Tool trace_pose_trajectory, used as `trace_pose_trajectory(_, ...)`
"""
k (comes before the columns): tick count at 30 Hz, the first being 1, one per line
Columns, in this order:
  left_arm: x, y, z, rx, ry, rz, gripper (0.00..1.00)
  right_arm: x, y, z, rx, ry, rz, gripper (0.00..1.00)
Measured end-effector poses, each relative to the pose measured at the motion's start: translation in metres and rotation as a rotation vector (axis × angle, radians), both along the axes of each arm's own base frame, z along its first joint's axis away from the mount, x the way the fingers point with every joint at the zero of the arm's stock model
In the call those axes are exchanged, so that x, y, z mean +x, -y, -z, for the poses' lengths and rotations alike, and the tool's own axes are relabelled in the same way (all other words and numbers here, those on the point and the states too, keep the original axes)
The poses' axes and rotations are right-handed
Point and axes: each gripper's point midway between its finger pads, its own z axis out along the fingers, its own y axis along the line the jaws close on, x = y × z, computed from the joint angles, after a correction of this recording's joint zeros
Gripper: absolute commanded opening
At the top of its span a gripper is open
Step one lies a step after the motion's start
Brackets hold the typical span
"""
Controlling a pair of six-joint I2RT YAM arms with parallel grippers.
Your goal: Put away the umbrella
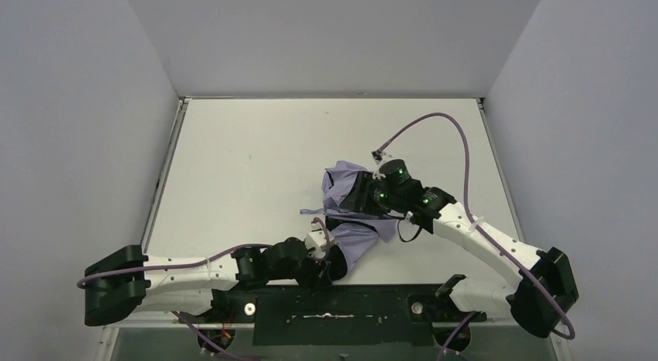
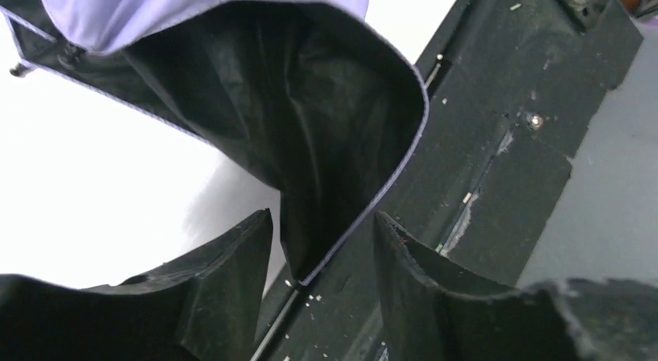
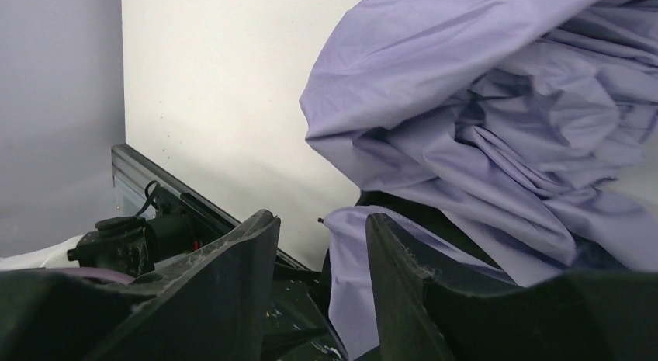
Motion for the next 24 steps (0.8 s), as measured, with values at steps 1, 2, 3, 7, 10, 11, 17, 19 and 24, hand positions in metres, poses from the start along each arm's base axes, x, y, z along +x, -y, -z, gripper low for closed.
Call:
trace_pose_trajectory(1, -0.002, -0.002, 0.001, -0.001, -0.008, 0.001, 0.56, -0.001, 0.004, -0.003, -0.001, 0.008, 0.002, 0.43)
trace_pose_trajectory(2, -0.004, -0.004, 0.000, -0.007, -0.014, -0.001, 0.60, -0.003, 0.009, -0.008, -0.003, 0.020, 0.005, 0.40)
trace_pose_trajectory(3, -0.004, -0.005, -0.003, -0.017, -0.015, -0.006, 0.62, -0.004, 0.013, -0.011, -0.007, 0.032, 0.006, 0.37)
trace_pose_trajectory(7, -0.003, -0.007, -0.032, -0.117, 0.002, -0.037, 0.80, -0.010, 0.023, -0.018, -0.024, 0.064, -0.005, 0.23)
trace_pose_trajectory(10, 0.004, -0.013, -0.056, -0.190, 0.024, -0.100, 0.83, -0.019, 0.024, -0.009, -0.026, 0.064, -0.021, 0.18)
trace_pose_trajectory(11, 0.007, -0.017, -0.062, -0.210, 0.032, -0.130, 0.84, -0.024, 0.024, -0.004, -0.029, 0.058, -0.030, 0.17)
trace_pose_trajectory(17, 0.049, -0.039, -0.083, -0.217, 0.052, -0.358, 0.84, -0.074, 0.009, 0.048, -0.091, 0.027, -0.115, 0.07)
trace_pose_trajectory(19, 0.072, -0.045, -0.087, -0.211, 0.042, -0.446, 0.83, -0.088, 0.008, 0.071, -0.106, 0.018, -0.117, 0.06)
trace_pose_trajectory(24, 0.114, -0.049, -0.083, -0.171, -0.015, -0.564, 0.82, -0.095, 0.027, 0.121, -0.176, -0.008, -0.030, 0.03)
